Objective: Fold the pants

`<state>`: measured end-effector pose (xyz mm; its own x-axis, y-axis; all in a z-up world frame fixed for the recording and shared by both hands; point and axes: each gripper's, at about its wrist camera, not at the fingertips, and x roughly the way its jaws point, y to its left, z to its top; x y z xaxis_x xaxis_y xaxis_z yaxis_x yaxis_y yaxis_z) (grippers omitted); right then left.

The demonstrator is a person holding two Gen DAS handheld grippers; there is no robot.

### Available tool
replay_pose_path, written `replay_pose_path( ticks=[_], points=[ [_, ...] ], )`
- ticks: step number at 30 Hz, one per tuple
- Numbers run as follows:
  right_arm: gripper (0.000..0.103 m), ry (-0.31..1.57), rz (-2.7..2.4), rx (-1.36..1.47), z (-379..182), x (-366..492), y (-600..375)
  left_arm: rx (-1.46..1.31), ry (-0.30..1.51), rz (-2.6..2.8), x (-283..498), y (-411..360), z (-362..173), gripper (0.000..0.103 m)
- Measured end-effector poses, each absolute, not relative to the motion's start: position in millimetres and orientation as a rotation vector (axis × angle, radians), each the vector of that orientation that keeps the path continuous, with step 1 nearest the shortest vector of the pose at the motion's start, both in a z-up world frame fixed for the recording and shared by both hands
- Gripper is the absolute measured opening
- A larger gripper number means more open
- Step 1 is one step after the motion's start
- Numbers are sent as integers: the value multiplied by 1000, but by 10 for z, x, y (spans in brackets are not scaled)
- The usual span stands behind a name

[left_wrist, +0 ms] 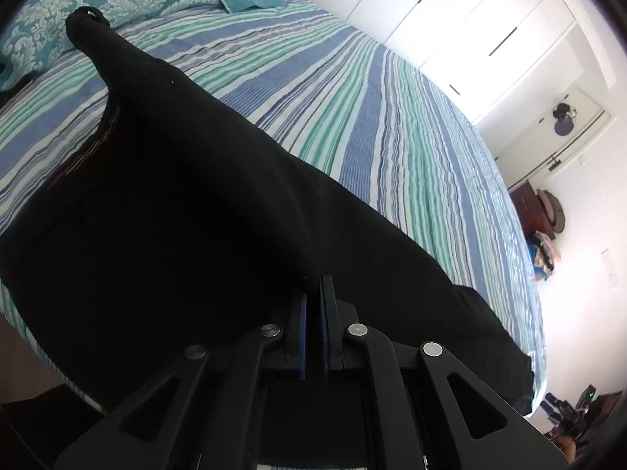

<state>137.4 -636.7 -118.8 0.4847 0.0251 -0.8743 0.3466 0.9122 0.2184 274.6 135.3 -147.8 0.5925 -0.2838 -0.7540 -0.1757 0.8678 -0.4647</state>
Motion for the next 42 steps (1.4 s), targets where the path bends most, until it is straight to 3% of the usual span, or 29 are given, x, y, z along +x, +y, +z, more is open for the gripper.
replay_pose_path(
  ticks=[4,7,11,12,13,14,15,22,25,31,42],
  points=[
    [65,947,-162,826,-1184,1312,-6407,-551,935,-72,2734,1389,-1447,4],
    [65,1021,-267,924,-1439,1415,-6357,-570,931,-71,2729,1371,-1466,4],
    [63,970,-308,1073,-1661,1429,-6375,-575,936,-69,2685,1335,-1522,4],
    [54,947,-325,1101,-1691,1426,-6399,-576,940,-66,2661,1351,-1530,4],
    [32,928,-346,1112,-1709,1426,-6416,-583,943,-65,2656,1351,-1538,4],
    [19,927,-388,1097,-1711,1438,-6437,-592,940,-67,2645,1355,-1530,3],
    [14,921,-416,1079,-1690,1455,-6460,-594,934,-74,2631,1351,-1488,3],
    [12,868,-332,808,-1066,1410,-6431,-546,933,-121,2294,1230,-1316,3],
    [12,965,-373,729,-1209,1329,-6437,-538,1001,-102,2122,1216,-1510,3],
    [12,1013,-437,855,-1581,1029,-6556,-553,1046,-66,1967,1300,-1674,3],
    [12,987,-479,853,-1506,992,-6564,-535,1095,-49,1833,1306,-1759,3]
  ],
)
